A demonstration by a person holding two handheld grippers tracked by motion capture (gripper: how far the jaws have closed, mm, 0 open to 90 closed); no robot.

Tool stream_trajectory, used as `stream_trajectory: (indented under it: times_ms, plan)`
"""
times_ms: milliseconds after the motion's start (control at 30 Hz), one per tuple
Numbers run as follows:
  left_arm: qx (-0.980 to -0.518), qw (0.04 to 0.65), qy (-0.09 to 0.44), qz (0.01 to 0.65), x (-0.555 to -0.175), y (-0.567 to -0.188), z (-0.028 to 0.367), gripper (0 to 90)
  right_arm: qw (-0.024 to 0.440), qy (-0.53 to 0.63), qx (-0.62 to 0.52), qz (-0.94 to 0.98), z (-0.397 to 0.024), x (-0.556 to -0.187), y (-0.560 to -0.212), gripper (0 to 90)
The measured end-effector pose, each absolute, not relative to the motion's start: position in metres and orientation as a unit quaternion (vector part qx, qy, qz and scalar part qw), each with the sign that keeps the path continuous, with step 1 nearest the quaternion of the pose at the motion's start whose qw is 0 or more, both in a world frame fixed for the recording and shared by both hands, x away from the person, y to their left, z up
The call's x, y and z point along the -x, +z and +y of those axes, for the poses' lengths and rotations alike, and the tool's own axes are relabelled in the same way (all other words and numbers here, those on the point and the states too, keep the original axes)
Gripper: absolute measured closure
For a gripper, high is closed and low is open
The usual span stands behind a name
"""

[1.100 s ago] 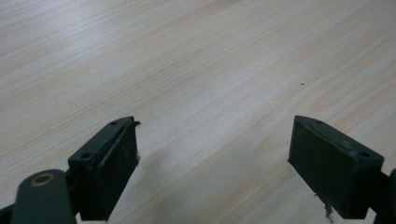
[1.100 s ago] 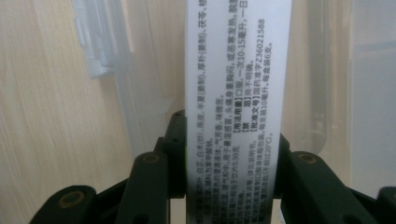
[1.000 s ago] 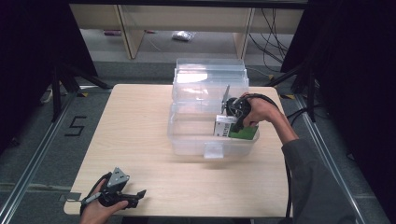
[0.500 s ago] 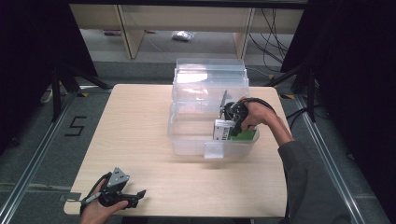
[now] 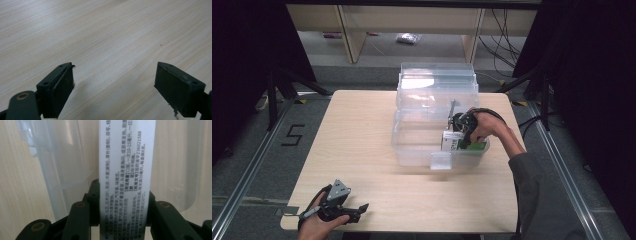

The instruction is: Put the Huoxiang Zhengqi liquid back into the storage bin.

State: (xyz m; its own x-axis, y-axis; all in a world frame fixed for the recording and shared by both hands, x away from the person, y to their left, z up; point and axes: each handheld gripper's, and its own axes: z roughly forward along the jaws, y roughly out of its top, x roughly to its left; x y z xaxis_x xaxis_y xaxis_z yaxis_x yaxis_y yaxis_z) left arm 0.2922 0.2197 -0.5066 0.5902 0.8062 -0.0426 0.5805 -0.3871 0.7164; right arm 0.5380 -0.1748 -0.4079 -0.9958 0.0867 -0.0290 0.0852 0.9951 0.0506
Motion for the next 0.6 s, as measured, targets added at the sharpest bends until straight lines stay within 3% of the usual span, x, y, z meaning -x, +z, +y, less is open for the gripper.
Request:
stream_trajectory:
  times_ms: [600]
  plan:
    - [-0.812,0.366,0.154,0.427,-0.2917,-0.5069,0.2189,15.1,0.001,-0.011,-0.072,0.997,-0.1732,-0.5339,-0.4175,62.7]
